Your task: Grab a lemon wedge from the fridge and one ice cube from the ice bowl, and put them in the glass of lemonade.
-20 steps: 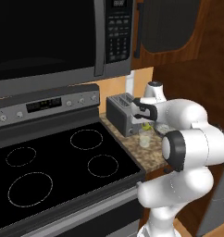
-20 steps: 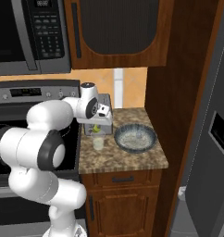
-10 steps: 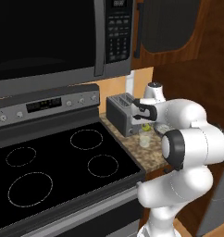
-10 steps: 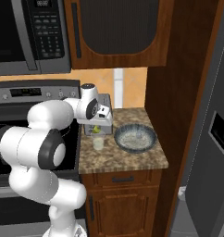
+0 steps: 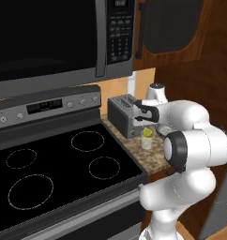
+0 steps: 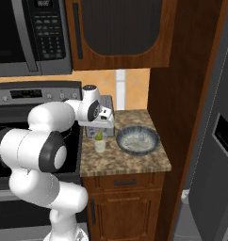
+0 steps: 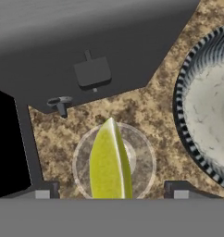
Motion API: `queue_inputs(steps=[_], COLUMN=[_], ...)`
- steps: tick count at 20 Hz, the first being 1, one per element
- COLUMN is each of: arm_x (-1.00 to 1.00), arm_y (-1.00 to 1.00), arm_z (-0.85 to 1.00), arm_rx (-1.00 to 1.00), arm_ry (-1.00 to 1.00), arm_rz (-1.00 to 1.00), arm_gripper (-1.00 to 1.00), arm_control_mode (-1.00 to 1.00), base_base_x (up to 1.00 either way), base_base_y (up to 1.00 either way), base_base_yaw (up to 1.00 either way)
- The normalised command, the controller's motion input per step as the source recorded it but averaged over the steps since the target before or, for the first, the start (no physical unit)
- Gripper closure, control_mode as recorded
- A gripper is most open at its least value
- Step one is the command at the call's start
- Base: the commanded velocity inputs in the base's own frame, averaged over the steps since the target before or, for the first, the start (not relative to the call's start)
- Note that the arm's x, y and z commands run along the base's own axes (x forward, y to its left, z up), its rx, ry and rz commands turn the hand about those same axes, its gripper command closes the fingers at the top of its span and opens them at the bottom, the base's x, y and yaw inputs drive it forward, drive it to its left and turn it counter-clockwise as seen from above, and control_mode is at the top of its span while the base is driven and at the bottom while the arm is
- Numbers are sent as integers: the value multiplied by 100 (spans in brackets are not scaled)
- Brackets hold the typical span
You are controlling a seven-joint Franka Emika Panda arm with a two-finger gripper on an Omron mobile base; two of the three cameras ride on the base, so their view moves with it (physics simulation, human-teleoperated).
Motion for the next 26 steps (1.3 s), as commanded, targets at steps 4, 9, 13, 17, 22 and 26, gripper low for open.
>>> queue_inputs(steps=[4,9,13,17,22,26], arm_x=[-3,-23,-30,-28,-55,-87], arm_y=[0,-1,-9,-1,0,0], arm_z=[0,0,4,14,8,32], arm_rx=[0,0,4,8,3,2], arm_ry=[0,-3,-8,-14,-18,0], arm_rz=[0,0,0,0,0,6], arm_gripper=[-100,-100,-100,-100,-100,-100], arm_control_mode=[-100,-100,-100,-100,-100,-100], base_base_x=[0,0,0,0,0,0], base_base_y=[0,0,0,0,0,0], base_base_yaw=[0,0,0,0,0,0])
